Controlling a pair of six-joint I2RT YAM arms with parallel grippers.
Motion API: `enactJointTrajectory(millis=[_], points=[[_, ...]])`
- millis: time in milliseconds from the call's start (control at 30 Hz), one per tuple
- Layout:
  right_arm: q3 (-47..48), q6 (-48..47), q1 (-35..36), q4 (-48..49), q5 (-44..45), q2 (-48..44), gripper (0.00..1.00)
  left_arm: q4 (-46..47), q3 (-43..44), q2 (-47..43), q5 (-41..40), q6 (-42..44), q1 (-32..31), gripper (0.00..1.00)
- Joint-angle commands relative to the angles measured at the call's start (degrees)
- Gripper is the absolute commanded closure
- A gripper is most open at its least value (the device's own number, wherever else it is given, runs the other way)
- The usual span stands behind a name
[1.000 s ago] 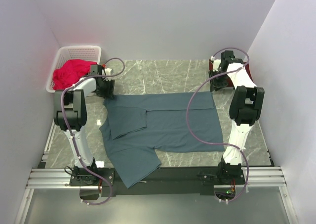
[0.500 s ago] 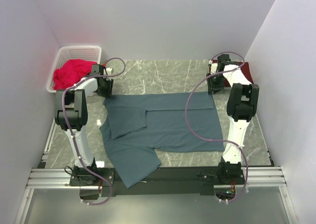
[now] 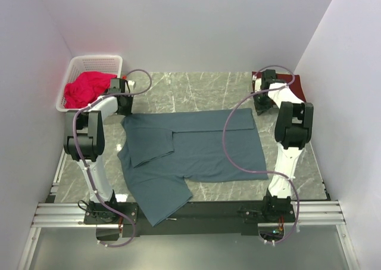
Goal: Fold and stack the t-shirts
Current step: Fold the tshirt
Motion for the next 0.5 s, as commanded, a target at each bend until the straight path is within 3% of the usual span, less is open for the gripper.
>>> enactJointTrajectory(millis=[0, 200, 300, 333, 467], points=[[1.0, -0.35, 0.5, 6.0, 3.76, -4.08, 1.0, 4.5, 1.14, -2.65, -4.08, 1.84, -0.39, 1.0], [6.19, 0.44, 1.73, 4.77, 3.5, -0.65, 1.0, 1.43, 6.67, 1.83, -2.59, 1.14, -1.88, 0.96], [10.57, 0.79, 1.99, -0.31, 0.09, 1.19, 0.99, 0.02, 9.4, 3.85, -2.41, 0.52, -2.06, 0.83], [11.2, 0.88, 1.99, -1.73, -1.24, 1.2, 0.89, -0.24, 10.28, 4.21, -2.5, 0.34, -2.06, 0.8], [8.23, 2.19, 1.91, -4.11, -6.08, -3.18, 0.7, -0.51, 10.37, 4.47, -2.59, 0.34, -2.06, 0.71]])
